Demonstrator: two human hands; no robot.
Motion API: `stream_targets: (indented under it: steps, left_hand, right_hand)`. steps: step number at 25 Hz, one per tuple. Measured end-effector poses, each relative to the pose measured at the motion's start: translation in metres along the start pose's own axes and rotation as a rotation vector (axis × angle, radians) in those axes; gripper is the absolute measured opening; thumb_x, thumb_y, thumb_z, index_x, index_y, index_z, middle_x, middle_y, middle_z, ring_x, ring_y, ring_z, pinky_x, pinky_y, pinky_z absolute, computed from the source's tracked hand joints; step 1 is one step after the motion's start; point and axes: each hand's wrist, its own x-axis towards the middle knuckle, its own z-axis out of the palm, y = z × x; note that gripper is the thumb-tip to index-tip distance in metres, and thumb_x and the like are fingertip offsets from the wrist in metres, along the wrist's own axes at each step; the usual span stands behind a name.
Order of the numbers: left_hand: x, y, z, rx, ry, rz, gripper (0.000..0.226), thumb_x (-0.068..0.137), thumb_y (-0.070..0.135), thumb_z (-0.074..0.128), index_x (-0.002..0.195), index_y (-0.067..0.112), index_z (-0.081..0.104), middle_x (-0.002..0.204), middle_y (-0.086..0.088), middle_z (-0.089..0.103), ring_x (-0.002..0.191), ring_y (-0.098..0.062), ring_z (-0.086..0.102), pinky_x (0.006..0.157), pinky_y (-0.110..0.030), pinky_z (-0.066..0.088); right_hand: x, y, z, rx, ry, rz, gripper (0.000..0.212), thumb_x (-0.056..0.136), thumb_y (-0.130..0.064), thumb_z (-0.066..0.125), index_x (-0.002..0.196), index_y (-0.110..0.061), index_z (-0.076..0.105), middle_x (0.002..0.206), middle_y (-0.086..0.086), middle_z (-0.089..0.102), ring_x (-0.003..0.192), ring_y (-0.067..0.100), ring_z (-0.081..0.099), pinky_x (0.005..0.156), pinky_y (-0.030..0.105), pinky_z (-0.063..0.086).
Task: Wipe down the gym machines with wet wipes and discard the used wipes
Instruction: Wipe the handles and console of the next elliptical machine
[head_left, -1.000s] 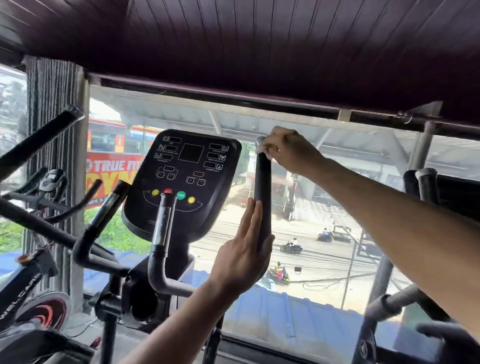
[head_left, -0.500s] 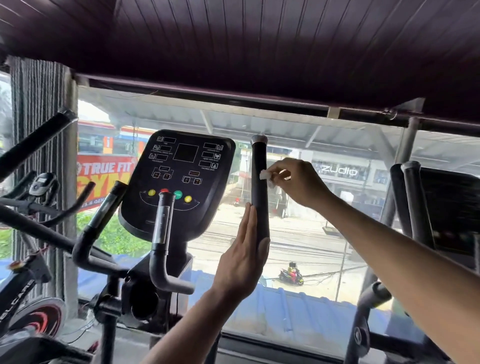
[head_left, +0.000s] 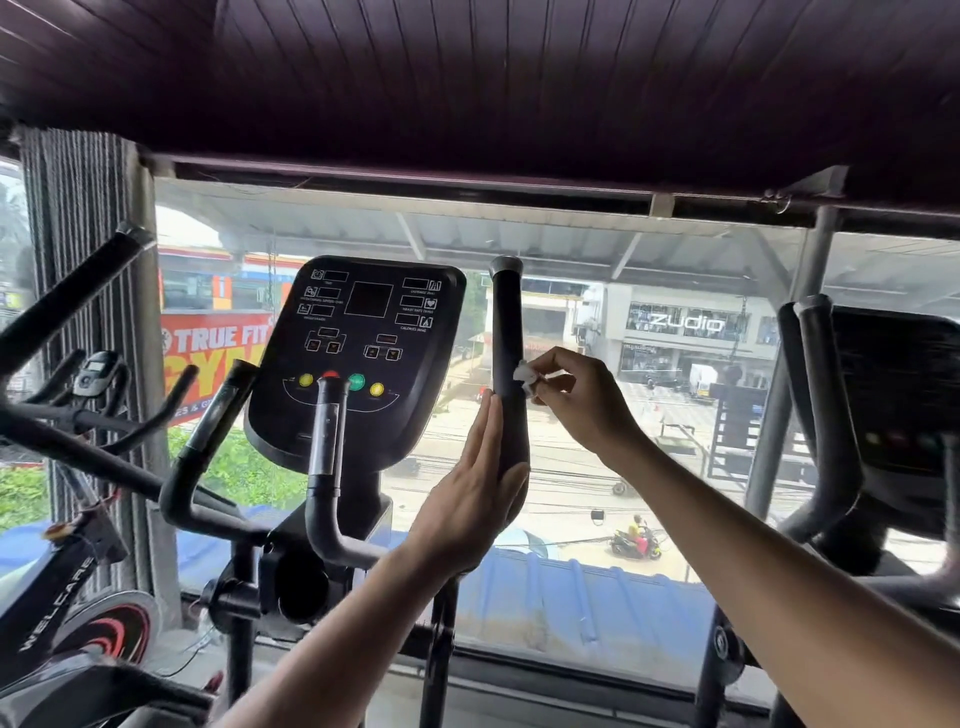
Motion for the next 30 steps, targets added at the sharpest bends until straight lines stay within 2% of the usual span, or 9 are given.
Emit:
stream_targets:
  steps: [3, 6, 8, 12, 15, 18, 24, 28, 30]
  left_hand:
    - [-0.01, -0.033, -0.026, 0.214, 0.076, -0.01, 0.072, 0.107, 0.063, 0.022, 0.161, 0.04, -0.02, 0.168, 0.025, -0.019, 0.148, -0.015, 0.04, 0.102, -0.043, 0.052]
    - [-0.017, -0.084, -0.053, 0.37, 0.246, -0.15, 0.075, 0.104, 0.066, 0.015, 0.165, 0.029, -0.007, 0.173, 0.008, -0.006, 0.156, -0.017, 0.019, 0.123, -0.05, 0.028]
    - [-0.018, -0.107, -0.061, 0.446, 0.278, -0.227, 0.075, 0.104, 0.064, 0.019, 0.166, 0.029, -0.004, 0.174, 0.005, -0.003, 0.158, -0.023, 0.014, 0.122, -0.049, 0.023]
    - [-0.011, -0.145, -0.063, 0.437, 0.286, -0.325, 0.073, 0.104, 0.062, 0.016, 0.166, 0.029, -0.006, 0.174, 0.002, -0.012, 0.16, -0.03, 0.003, 0.126, -0.055, 0.016]
    - [-0.01, -0.167, -0.061, 0.389, 0.276, -0.315, 0.069, 0.109, 0.052, 0.018, 0.166, 0.018, -0.001, 0.174, -0.002, -0.014, 0.159, -0.032, 0.013, 0.122, -0.057, 0.032]
    - [-0.013, -0.177, -0.055, 0.313, 0.341, -0.289, 0.066, 0.11, 0.034, 0.036, 0.166, 0.013, 0.009, 0.175, -0.002, -0.005, 0.141, -0.04, 0.048, 0.091, -0.052, 0.059]
    - [-0.016, -0.182, -0.051, 0.317, 0.415, -0.249, 0.064, 0.109, 0.018, 0.044, 0.165, 0.011, 0.015, 0.175, -0.005, 0.003, 0.134, -0.042, 0.055, 0.081, -0.048, 0.06]
    - [-0.018, -0.187, -0.05, 0.319, 0.412, -0.213, 0.066, 0.108, 0.022, 0.044, 0.166, 0.013, 0.013, 0.175, -0.003, -0.001, 0.126, -0.046, 0.059, 0.08, -0.049, 0.058]
    - [-0.018, -0.188, -0.052, 0.294, 0.415, -0.187, 0.068, 0.107, 0.021, 0.047, 0.166, 0.014, 0.015, 0.175, -0.002, 0.0, 0.134, -0.042, 0.054, 0.083, -0.049, 0.058]
  right_hand:
    - [0.001, 0.0, -0.003, -0.089, -0.043, -0.053, 0.009, 0.092, -0.007, 0.07, 0.096, -0.015, 0.072, 0.097, -0.003, 0.076, 0.08, 0.01, 0.074, 0.075, 0.04, 0.061]
    - [0.002, -0.004, 0.004, -0.202, 0.017, -0.131, 0.015, 0.09, -0.004, 0.068, 0.091, -0.018, 0.068, 0.098, -0.001, 0.073, 0.083, 0.015, 0.07, 0.077, 0.037, 0.059]
    - [0.003, -0.006, 0.01, -0.254, 0.058, -0.195, 0.018, 0.088, -0.001, 0.066, 0.092, -0.018, 0.069, 0.098, 0.002, 0.07, 0.085, 0.019, 0.068, 0.081, 0.042, 0.058]
    - [0.022, -0.017, 0.01, -0.324, 0.103, -0.303, 0.018, 0.093, -0.001, 0.062, 0.096, -0.015, 0.073, 0.099, 0.004, 0.062, 0.092, 0.02, 0.064, 0.083, 0.04, 0.057]
    - [0.037, -0.018, 0.007, -0.324, 0.12, -0.272, 0.021, 0.092, 0.002, 0.061, 0.099, -0.013, 0.075, 0.1, 0.007, 0.064, 0.086, 0.017, 0.064, 0.083, 0.038, 0.057]
    - [0.02, -0.013, 0.012, -0.324, 0.123, -0.253, 0.021, 0.091, 0.004, 0.062, 0.097, -0.012, 0.074, 0.1, 0.006, 0.067, 0.083, 0.016, 0.065, 0.079, 0.034, 0.058]
    - [0.0, -0.023, -0.009, -0.333, -0.046, -0.258, 0.023, 0.088, 0.006, 0.066, 0.091, -0.015, 0.076, 0.093, -0.013, 0.067, 0.079, 0.004, 0.069, 0.075, 0.014, 0.053]
    - [0.055, -0.033, -0.019, -0.52, -0.059, -0.378, 0.017, 0.093, -0.003, 0.066, 0.104, -0.009, 0.078, 0.097, 0.004, 0.065, 0.083, 0.02, 0.067, 0.078, 0.04, 0.058]
    - [0.078, -0.037, -0.012, -0.631, -0.109, -0.438, 0.016, 0.093, -0.003, 0.066, 0.105, -0.005, 0.077, 0.099, 0.008, 0.063, 0.09, 0.025, 0.063, 0.079, 0.046, 0.056]
